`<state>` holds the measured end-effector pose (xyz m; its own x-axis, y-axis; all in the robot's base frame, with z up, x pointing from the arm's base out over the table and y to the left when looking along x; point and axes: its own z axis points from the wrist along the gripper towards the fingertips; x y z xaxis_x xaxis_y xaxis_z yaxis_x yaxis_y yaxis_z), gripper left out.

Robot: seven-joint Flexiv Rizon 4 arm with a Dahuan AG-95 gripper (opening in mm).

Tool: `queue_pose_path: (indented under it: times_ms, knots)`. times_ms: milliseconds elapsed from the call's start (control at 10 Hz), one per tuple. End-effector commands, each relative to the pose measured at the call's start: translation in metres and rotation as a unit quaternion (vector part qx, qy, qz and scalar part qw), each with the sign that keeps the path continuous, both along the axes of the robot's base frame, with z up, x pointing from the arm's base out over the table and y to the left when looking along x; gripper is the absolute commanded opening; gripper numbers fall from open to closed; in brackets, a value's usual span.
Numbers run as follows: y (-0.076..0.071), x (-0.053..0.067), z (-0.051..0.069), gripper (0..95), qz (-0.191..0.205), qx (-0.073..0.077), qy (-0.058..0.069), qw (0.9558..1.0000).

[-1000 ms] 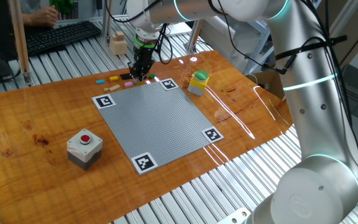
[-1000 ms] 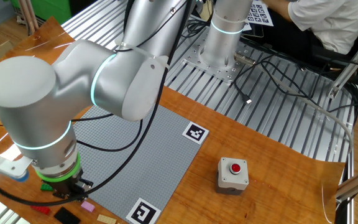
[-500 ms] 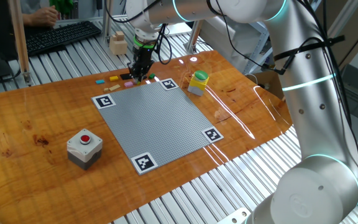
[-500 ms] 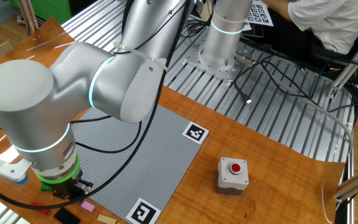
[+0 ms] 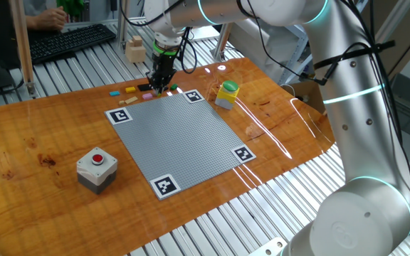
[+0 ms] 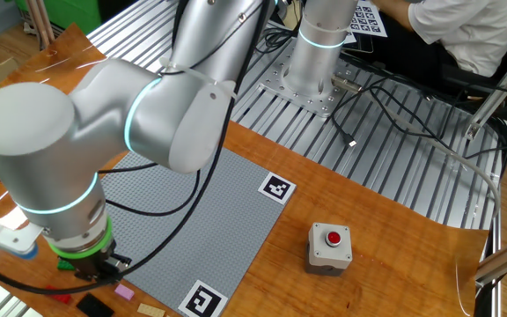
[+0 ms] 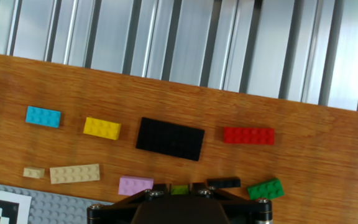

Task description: Build with small Lego blocks

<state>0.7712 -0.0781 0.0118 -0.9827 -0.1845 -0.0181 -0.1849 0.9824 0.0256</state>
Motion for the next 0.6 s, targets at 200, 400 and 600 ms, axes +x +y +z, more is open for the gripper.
queue_pose_path:
  times_ms: [200, 400, 600]
  knots:
    - [0.001, -0.001, 0.008, 0.0, -0.009, 0.006, 0.006, 0.9999]
    - [0.006, -0.01, 0.011, 0.0, -0.036, 0.012, 0.007, 0.9992]
    - [0.012, -0.022, 0.013, 0.0, -0.048, 0.01, 0.008, 0.9988]
